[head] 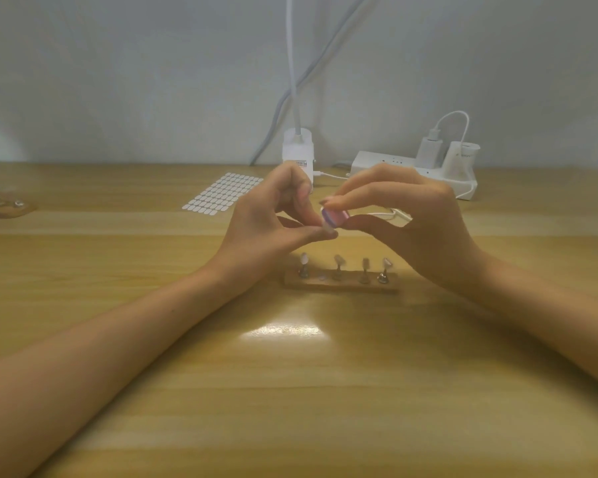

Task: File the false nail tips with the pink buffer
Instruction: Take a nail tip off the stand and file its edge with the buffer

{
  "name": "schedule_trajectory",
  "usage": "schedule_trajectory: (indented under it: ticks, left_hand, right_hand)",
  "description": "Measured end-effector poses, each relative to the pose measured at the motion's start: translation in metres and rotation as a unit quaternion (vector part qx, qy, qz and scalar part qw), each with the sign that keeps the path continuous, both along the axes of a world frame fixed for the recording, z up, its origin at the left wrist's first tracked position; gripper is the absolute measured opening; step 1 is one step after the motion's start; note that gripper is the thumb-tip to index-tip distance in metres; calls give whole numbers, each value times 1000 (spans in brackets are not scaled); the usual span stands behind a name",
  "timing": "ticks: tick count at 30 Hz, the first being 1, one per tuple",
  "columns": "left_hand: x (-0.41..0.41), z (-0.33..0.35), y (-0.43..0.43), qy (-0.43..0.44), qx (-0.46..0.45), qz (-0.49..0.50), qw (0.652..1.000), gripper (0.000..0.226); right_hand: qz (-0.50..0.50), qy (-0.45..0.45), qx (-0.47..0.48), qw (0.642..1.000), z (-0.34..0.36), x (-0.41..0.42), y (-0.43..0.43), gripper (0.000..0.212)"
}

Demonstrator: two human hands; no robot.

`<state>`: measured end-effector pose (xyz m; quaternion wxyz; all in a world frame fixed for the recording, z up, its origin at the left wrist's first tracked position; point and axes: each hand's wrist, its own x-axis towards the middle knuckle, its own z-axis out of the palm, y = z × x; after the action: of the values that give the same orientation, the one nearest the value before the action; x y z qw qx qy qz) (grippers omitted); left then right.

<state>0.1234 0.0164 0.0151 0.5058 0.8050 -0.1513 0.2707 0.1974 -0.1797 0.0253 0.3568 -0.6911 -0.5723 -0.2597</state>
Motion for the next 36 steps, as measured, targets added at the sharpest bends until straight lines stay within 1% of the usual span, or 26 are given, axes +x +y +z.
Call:
schedule_trajectory:
  ticks: [1,3,5,7,9,11,13,14,16,18,20,22,24,28,30,33,36]
  left_hand:
    - [0,0,0,-1,1,0,1000,44]
    - [0,0,-1,5,0,2,1000,45]
    - [-2,0,-2,11,-5,2,1000,48]
    - [-1,1,-1,7,-6,2,1000,47]
    - [0,1,0,8,0,1,1000,47]
    - [0,1,-1,12,-4,4,1000,48]
    - [-1,1,-2,14,-10,-1,1000,49]
    - [-1,2,-2,12,-14,-4,1000,49]
    - [0,2,-1,12,-13,-8,1000,48]
    - [-1,2,-2,18,-14,-10,1000,48]
    - [-2,1,-2,22,-21,-17,999,49]
    - [-1,2,-2,16,-22,-16,999,49]
    - [1,1,0,14,-12,-12,1000,48]
    - [0,0,-2,19,-17,-16,1000,51]
    - [0,1,-2,13,-16,-20,1000,50]
    - [0,1,-1,11,-6,-15,1000,50]
    - [-1,0,-2,9,-9,-14,1000,50]
  right_hand:
    - [5,-6,-13,1000,0,-1,1,15]
    - [-17,4,-24,1000,-1,3,0,14]
    - [-26,22,-7,999,-1,3,-3,16]
    - [1,6,5,1000,-1,-1,-1,18]
    - [6,-10,-14,1000,-2,-3,3,17]
    - [-14,7,-12,1000,0,2,2,16]
    - [-14,24,11,1000,0,2,-1,17]
    - [-3,20,17,1000,-1,0,-1,17]
    - [10,1,1,1000,-2,-4,3,17]
    - [-10,2,-10,1000,-2,0,3,16]
    - [-23,17,5,1000,-1,4,-1,16]
    - [-3,13,11,1000,-1,1,-1,17]
    - [11,5,-11,1000,-2,-2,3,16]
    - [-26,12,-8,1000,0,5,-2,14]
    - [-13,0,2,1000,-2,1,-2,16]
    - [-10,-26,-22,999,-4,1,1,16]
    - [-26,-6,-1,1000,-3,6,-3,17]
